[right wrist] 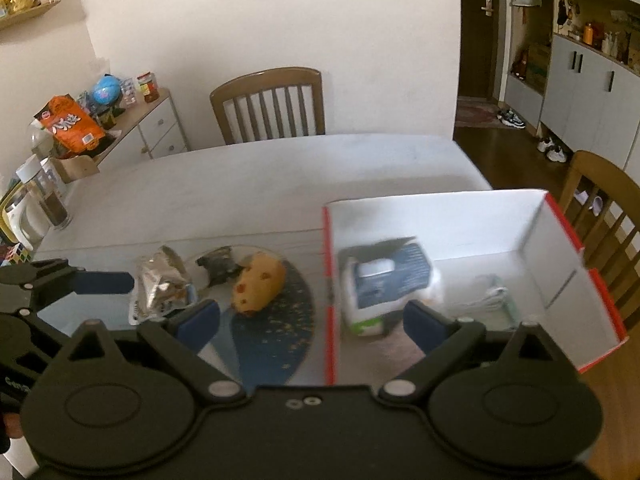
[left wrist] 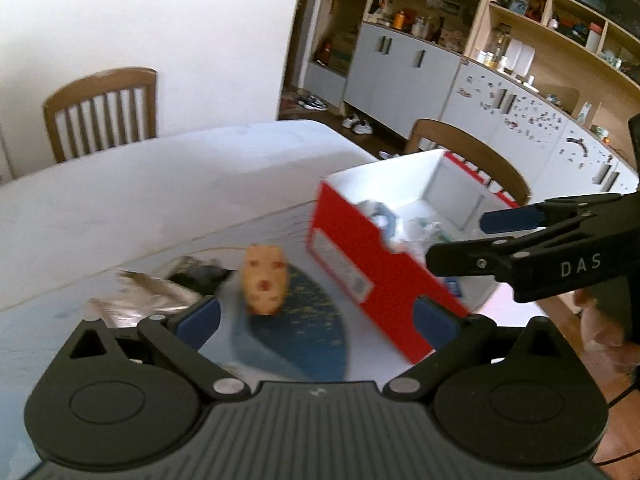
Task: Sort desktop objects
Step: 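Move both open tools back from the shoebox to the item pile, then close left tool on the silver snack bag while right tool grasps the yellow pig toy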
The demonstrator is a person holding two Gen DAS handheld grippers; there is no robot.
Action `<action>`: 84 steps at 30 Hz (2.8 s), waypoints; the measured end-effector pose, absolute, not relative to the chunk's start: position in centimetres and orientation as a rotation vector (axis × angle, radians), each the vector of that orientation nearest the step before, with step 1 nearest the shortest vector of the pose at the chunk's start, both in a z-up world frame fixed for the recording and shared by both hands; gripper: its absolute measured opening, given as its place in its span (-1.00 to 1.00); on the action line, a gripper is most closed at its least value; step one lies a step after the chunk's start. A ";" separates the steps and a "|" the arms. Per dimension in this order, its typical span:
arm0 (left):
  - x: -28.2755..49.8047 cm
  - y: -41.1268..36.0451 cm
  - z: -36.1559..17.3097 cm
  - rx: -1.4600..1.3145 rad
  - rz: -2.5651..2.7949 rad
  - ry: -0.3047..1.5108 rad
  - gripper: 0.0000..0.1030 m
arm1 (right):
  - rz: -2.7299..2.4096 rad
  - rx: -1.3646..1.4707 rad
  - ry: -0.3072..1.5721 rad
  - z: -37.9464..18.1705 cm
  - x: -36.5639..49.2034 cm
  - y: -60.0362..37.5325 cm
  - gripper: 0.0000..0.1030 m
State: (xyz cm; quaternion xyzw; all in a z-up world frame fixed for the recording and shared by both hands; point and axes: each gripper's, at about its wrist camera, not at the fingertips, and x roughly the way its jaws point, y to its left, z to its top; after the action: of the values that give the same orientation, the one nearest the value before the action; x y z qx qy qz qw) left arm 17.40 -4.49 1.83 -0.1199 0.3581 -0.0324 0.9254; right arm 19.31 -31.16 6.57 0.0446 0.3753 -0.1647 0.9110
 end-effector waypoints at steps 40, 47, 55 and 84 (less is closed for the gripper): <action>15.6 7.3 -4.0 -0.163 0.003 0.709 1.00 | -0.410 -0.029 0.844 -1.1 29.7 -24.9 0.89; 17.1 7.7 -5.7 -0.130 -0.030 0.715 0.99 | -0.427 -0.022 0.888 -3.2 30.9 -25.9 0.88; 18.5 7.7 -7.3 -0.089 -0.060 0.714 0.98 | -0.438 -0.016 0.928 -5.2 32.4 -26.8 0.82; 20.5 7.2 -9.3 0.017 -0.107 0.713 0.48 | -0.551 0.022 0.984 -8.3 34.9 -28.8 0.28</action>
State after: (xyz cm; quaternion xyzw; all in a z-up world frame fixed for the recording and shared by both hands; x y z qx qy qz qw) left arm 20.48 7.16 -9.25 0.0085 0.3489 -0.0526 0.9356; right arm 34.85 -28.81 -8.28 0.0106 0.4664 -0.2612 0.8451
